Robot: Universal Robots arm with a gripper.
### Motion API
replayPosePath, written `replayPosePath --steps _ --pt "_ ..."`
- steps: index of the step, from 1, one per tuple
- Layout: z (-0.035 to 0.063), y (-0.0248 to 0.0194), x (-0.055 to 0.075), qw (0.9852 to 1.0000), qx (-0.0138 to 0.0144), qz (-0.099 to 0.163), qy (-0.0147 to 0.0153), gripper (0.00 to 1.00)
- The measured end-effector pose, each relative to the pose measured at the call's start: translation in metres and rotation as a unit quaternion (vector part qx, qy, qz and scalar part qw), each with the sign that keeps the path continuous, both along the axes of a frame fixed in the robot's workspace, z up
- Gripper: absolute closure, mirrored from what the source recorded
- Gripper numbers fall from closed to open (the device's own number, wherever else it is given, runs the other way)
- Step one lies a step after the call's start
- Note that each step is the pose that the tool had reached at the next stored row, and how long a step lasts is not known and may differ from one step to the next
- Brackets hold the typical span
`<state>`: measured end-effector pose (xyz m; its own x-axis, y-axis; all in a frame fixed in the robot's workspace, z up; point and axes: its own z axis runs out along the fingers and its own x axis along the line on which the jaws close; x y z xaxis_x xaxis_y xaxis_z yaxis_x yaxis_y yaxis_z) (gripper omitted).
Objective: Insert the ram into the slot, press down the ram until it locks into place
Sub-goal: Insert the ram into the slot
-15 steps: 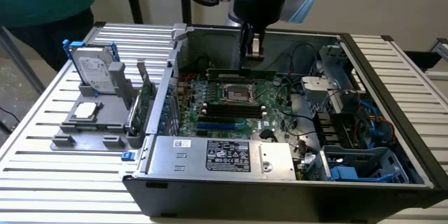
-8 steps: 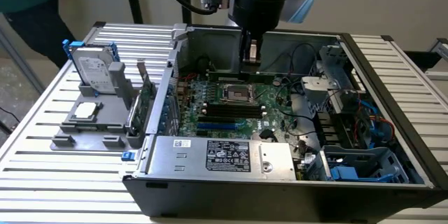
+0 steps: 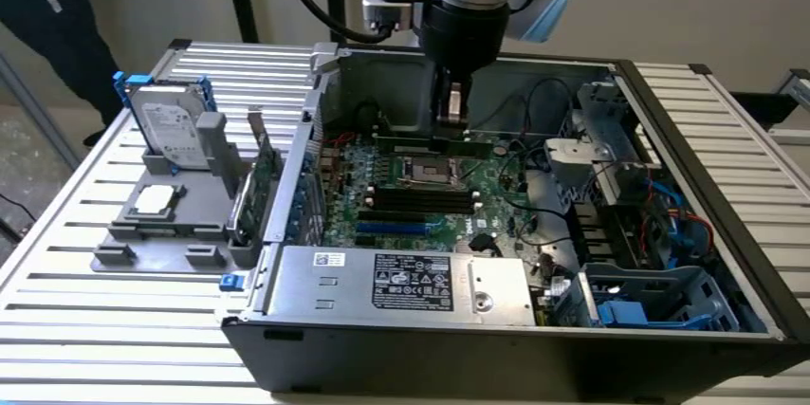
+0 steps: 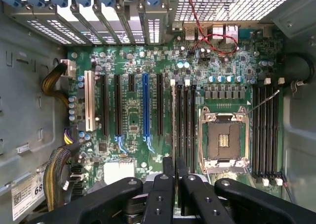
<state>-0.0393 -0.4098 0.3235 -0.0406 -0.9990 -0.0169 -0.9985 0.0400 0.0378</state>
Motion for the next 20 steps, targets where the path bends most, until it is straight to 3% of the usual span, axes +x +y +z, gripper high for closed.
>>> replayPosePath --steps 8,20 --pt "-0.0146 0.0042 0.001 1.0 -0.0012 0.0 0.0 0.87" --pt "-0.0363 0.0066 0.002 1.0 -0.0065 0.001 0.0 0.87"
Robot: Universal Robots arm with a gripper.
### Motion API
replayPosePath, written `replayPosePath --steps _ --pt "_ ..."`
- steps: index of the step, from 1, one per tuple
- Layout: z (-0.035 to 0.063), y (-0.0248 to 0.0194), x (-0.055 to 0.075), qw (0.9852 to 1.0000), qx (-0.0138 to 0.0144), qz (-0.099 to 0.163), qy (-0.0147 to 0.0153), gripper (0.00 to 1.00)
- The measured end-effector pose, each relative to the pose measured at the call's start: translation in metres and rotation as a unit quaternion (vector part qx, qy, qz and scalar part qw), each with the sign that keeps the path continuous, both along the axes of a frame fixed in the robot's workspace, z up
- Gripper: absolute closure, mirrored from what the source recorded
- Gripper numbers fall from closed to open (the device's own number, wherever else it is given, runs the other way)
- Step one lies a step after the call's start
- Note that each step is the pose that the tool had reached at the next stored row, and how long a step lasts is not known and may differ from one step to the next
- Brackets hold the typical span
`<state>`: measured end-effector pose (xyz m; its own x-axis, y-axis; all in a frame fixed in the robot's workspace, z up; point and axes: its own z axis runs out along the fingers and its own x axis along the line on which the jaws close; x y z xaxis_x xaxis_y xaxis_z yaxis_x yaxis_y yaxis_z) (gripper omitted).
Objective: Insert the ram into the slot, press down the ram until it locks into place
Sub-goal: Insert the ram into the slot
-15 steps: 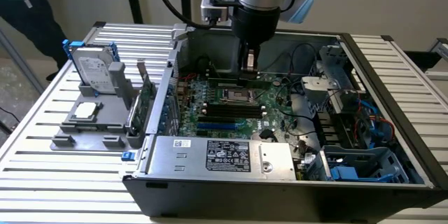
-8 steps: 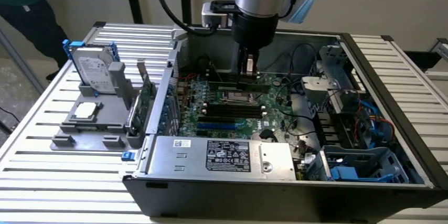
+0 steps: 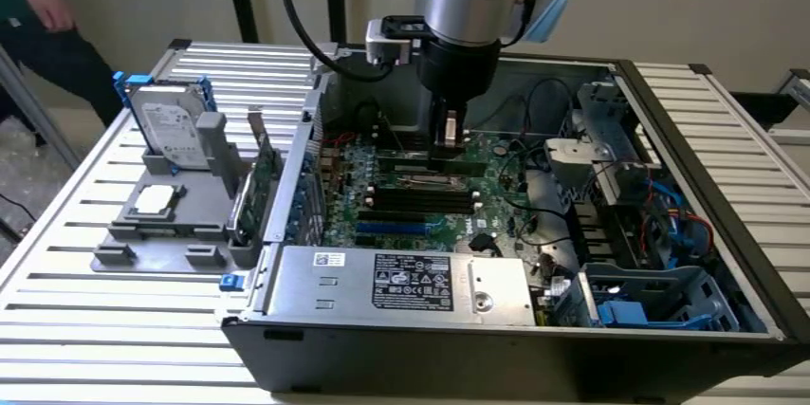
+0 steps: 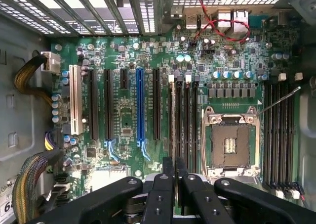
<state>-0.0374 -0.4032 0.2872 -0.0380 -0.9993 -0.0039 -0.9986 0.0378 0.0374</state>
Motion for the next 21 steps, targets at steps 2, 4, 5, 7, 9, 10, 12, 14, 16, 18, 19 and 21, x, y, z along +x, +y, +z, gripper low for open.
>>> replayPosePath --steps 2,4,5,7,9,10,12,14,16,18,19,21 --pt "-0.0037 0.0 0.0 1.0 0.0 0.002 0.0 0.87" --pt "-0.0073 0.0 0.0 1.0 0.0 0.003 0.0001 0.87" --pt "-0.0092 0.0 0.0 1.0 0.0 0.004 0.0001 0.87" --pt "-0.0128 0.0 0.0 1.0 0.0 0.005 0.0002 0.87" --pt "-0.0164 0.0 0.0 1.0 0.0 0.006 0.0002 0.87" --pt "-0.0182 0.0 0.0 1.0 0.0 0.006 0.0002 0.87" --pt "-0.0218 0.0 0.0 1.0 -0.0001 0.006 0.0002 0.87" --pt "-0.0255 0.0 -0.001 1.0 -0.0001 0.006 0.0002 0.87" --pt "-0.0291 0.0 -0.001 1.0 -0.0003 0.006 0.0002 0.87" --pt "-0.0327 0.0 -0.002 1.0 -0.0005 0.006 0.0002 0.87" --pt "-0.0346 0.0001 -0.002 1.0 -0.0007 0.006 0.0002 0.87" --pt "-0.0378 0.0 -0.003 1.0 -0.0016 0.006 0.0002 0.87"
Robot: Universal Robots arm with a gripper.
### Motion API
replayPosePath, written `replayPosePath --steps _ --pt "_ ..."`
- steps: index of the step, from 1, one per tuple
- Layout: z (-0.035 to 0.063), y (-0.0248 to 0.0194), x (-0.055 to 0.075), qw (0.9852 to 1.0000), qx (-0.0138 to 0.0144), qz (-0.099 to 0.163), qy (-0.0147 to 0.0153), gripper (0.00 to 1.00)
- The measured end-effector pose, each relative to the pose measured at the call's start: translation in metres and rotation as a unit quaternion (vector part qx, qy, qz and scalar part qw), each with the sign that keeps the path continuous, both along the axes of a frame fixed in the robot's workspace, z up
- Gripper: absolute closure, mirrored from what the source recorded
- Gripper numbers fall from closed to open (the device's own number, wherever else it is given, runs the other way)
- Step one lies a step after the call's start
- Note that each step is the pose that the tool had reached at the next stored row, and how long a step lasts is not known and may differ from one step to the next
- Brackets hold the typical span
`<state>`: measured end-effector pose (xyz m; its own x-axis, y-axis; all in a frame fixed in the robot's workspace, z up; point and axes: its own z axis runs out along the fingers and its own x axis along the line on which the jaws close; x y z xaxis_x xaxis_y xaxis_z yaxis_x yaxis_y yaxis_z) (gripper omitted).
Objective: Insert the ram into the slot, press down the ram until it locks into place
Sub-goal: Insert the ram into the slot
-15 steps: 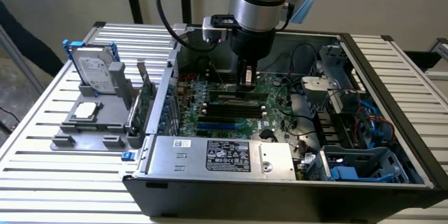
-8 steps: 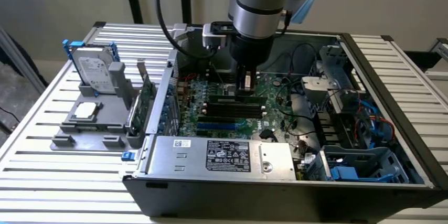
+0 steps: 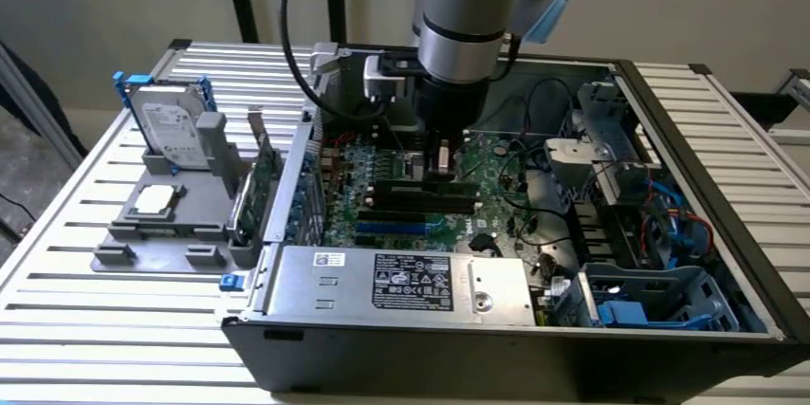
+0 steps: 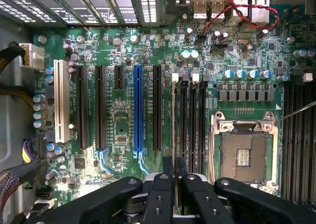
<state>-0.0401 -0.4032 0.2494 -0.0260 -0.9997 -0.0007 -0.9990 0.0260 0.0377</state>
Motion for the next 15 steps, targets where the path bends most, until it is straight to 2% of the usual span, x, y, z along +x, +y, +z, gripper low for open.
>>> replayPosePath --steps 6,9,12,15 --pt "-0.0036 0.0005 0.0 1.0 -0.0021 0.0 0.0 0.87" --pt "-0.0063 0.0011 -0.0001 1.0 -0.005 0.0 0.0 0.87" --pt "-0.0085 0.0026 -0.0001 1.0 -0.0069 0.0 0.0001 0.87" --pt "-0.0093 0.004 0.0 1.0 -0.0072 -0.001 0.0 0.87"
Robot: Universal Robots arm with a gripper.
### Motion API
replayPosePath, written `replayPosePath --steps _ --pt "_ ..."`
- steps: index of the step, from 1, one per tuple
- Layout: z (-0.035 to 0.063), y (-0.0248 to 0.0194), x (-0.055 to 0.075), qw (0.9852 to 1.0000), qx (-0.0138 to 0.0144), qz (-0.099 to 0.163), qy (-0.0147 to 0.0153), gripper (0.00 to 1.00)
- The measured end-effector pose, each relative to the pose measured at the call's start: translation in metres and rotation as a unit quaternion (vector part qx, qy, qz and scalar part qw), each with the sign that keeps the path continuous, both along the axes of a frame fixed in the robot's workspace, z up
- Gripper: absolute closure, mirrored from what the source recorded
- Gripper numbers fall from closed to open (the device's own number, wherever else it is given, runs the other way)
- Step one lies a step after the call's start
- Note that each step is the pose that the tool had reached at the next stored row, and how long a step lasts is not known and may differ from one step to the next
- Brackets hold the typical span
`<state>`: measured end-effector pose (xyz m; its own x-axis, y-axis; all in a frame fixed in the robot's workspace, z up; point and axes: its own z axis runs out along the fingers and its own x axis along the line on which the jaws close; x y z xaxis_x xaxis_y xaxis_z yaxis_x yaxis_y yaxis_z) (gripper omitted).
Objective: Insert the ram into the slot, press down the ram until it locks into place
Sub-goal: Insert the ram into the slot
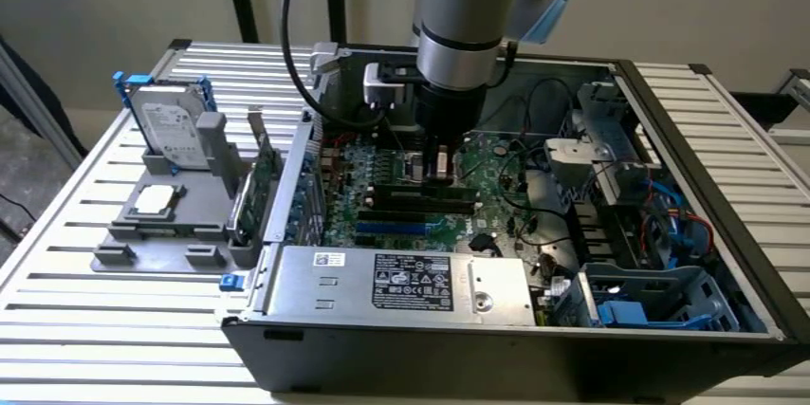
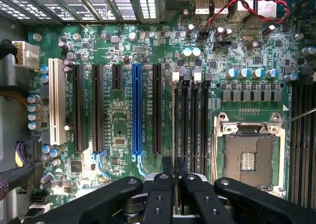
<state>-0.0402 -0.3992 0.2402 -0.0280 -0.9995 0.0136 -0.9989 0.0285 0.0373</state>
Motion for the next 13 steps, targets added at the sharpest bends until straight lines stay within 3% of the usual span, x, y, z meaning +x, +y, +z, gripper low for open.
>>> replayPosePath --steps 13 --pt "-0.0054 0.0005 0.0 1.0 -0.0014 -0.003 0.0 0.87"
